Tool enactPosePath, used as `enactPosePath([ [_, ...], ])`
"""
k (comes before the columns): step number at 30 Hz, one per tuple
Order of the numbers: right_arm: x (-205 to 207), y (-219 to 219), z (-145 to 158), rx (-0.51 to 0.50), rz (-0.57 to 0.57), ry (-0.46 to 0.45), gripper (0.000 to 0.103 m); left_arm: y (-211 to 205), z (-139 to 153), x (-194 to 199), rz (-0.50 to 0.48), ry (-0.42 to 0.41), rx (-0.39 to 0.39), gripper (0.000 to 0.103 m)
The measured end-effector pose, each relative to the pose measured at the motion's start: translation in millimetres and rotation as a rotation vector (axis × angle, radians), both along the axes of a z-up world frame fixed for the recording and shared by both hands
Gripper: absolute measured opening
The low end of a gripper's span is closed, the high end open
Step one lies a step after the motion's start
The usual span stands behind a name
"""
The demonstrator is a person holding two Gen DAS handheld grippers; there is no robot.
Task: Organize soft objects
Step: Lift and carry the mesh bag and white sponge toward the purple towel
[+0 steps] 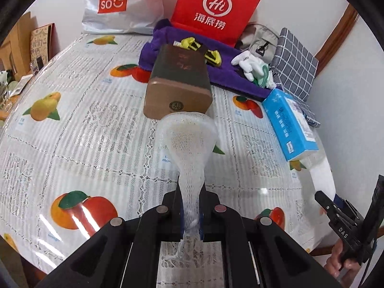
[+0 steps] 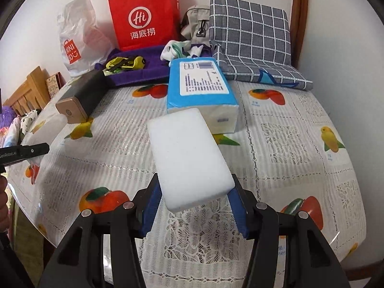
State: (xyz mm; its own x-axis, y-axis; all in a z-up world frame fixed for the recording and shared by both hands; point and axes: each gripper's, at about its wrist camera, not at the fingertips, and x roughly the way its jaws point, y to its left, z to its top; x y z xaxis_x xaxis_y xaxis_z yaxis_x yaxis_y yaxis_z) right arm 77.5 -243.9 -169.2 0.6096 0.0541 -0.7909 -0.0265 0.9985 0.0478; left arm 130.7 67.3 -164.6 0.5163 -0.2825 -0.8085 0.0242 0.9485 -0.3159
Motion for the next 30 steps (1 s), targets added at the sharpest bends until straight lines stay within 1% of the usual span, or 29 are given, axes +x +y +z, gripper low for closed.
enactPosePath([
  [4,3,-1,11,0.005,0.0,-0.014,0.054,0,16,-3,0.004,-0.025,0.011,0.008],
  [15,11,-8,46,0.042,-0.006,-0.064,0.054,0,58,-4,0.011,-0.089,0.008,0.008],
  [18,12,-8,52,0.045,-0.004,-0.072,0.054,0,69,-4,0.013,-0.109,0.007,0.008],
  [30,24,-11,80,0.043,0.005,-0.123,0.054,-4,95,6,0.025,-0.148,0.013,0.008],
])
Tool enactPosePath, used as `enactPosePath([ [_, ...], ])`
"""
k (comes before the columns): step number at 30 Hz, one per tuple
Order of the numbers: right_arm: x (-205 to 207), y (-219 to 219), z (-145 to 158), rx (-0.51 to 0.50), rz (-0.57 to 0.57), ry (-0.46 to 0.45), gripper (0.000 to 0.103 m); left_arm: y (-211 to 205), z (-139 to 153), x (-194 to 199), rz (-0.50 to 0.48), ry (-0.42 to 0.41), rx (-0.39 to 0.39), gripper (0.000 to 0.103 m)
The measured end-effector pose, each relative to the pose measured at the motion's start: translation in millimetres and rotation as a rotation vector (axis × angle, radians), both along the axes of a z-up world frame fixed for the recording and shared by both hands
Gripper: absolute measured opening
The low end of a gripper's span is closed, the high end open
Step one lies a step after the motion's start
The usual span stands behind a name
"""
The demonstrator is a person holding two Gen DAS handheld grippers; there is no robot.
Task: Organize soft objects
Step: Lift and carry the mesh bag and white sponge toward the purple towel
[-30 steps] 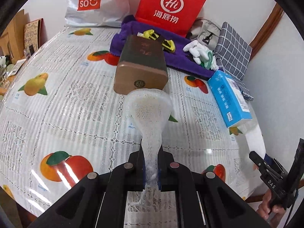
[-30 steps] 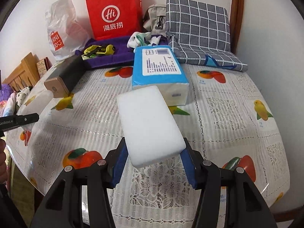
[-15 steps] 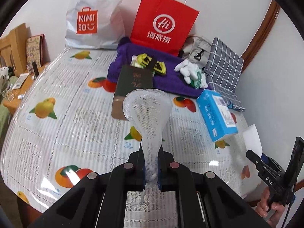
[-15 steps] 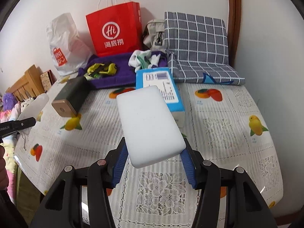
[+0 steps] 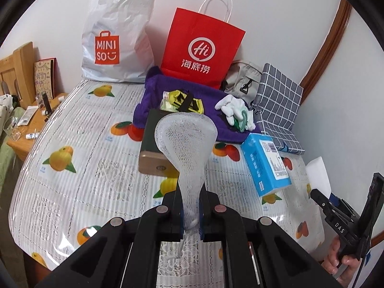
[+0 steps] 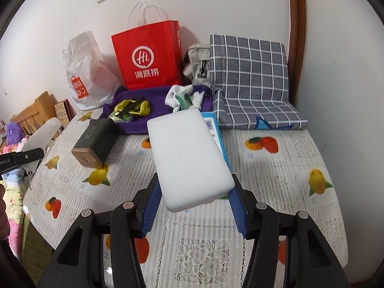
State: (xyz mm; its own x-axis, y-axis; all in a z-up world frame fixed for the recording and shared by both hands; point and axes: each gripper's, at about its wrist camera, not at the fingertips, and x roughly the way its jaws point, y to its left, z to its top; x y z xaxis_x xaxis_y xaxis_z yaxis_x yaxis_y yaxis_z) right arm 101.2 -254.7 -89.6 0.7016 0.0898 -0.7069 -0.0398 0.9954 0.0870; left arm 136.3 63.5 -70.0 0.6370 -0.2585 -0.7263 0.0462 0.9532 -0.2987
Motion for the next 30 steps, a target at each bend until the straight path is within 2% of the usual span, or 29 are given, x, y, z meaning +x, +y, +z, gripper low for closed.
enactPosePath([
  [17,46,6,22,-0.013,0.028,-0.03,0.054,3,14,36,0.02,-0.007,0.001,0.008],
  [30,85,11,36,-0.025,0.034,-0.058,0.054,-4,28,80,-0.002,-0.032,0.02,0.008],
])
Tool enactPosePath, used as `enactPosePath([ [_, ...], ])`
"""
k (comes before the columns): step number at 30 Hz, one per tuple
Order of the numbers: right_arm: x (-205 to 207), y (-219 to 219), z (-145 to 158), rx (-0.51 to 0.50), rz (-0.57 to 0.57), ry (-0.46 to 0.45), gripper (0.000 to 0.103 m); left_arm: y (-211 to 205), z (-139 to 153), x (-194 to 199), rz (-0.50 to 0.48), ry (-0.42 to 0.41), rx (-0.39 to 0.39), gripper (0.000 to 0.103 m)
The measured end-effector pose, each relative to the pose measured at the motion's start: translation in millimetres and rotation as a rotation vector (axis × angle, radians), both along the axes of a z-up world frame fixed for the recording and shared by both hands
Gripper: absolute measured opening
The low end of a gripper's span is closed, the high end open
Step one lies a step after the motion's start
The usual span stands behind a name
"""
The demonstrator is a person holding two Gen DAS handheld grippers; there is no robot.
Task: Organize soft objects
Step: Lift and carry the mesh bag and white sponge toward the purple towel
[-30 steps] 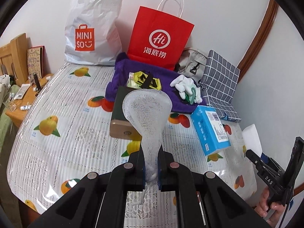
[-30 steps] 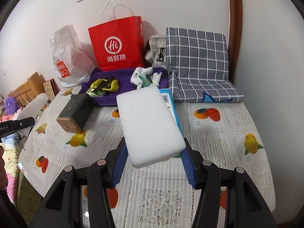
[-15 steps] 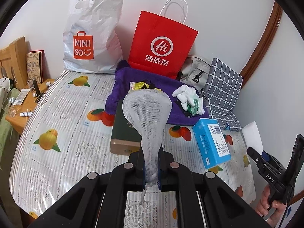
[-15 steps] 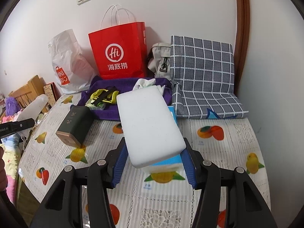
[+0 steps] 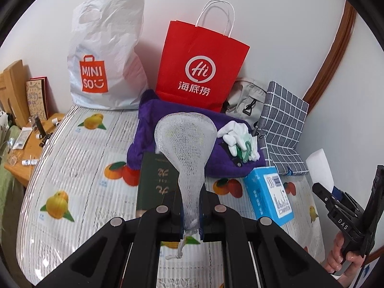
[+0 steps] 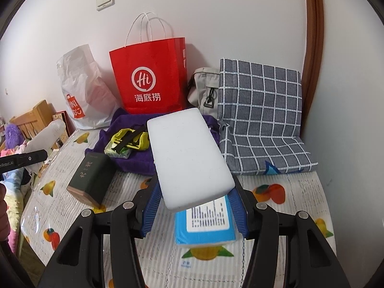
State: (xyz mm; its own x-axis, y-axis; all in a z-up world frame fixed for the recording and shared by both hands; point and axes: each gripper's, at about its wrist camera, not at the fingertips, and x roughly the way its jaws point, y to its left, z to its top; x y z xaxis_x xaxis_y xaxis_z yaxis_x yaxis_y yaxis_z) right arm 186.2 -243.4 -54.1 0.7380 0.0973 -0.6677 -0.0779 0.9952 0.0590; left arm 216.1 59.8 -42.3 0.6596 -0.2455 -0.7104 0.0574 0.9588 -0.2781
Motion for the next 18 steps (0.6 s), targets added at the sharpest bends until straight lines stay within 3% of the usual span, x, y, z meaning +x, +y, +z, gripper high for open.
enactPosePath([
  [18,54,7,13,0.013,0.011,-0.031,0.054,-5,11,52,0.0,-0.013,-0.004,0.008],
])
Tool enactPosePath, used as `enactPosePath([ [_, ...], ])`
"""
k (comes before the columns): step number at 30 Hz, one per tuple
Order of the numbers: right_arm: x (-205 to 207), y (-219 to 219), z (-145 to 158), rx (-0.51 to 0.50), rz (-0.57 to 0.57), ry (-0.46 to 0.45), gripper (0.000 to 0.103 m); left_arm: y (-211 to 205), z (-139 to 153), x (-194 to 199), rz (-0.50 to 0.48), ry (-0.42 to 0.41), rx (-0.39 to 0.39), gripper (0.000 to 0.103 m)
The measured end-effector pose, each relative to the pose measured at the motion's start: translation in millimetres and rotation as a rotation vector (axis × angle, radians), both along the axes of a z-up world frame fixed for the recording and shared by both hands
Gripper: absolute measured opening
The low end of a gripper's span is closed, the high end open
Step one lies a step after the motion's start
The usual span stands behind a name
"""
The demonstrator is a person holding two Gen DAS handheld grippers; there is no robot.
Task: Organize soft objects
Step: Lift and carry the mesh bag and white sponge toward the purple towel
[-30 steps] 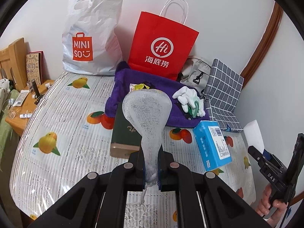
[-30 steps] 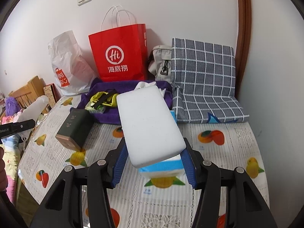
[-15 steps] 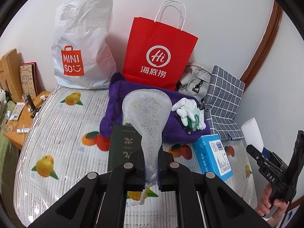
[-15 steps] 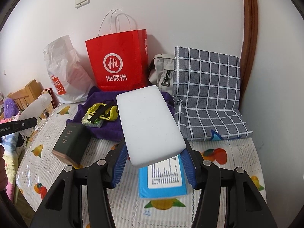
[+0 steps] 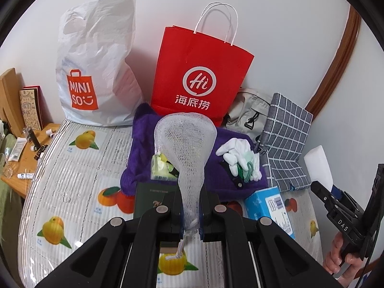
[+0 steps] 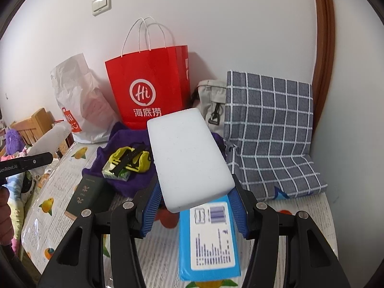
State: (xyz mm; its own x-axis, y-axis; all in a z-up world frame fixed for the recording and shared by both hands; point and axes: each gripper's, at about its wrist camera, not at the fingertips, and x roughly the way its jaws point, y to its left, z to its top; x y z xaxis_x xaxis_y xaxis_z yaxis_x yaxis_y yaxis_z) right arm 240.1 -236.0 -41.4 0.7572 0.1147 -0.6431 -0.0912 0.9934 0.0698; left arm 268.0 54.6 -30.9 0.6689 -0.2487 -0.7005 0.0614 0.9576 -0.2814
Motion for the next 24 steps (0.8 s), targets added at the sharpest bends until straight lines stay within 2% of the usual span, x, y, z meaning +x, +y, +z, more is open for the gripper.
enactPosePath([
  [13,38,-5,6,0.01,-0.015,-0.032,0.054,-2,9,39,0.022,-0.015,-0.01,0.008],
  [24,68,-5,10,0.02,-0.011,-0.04,0.054,-5,-2,66,0.024,0.001,-0.011,0.008],
])
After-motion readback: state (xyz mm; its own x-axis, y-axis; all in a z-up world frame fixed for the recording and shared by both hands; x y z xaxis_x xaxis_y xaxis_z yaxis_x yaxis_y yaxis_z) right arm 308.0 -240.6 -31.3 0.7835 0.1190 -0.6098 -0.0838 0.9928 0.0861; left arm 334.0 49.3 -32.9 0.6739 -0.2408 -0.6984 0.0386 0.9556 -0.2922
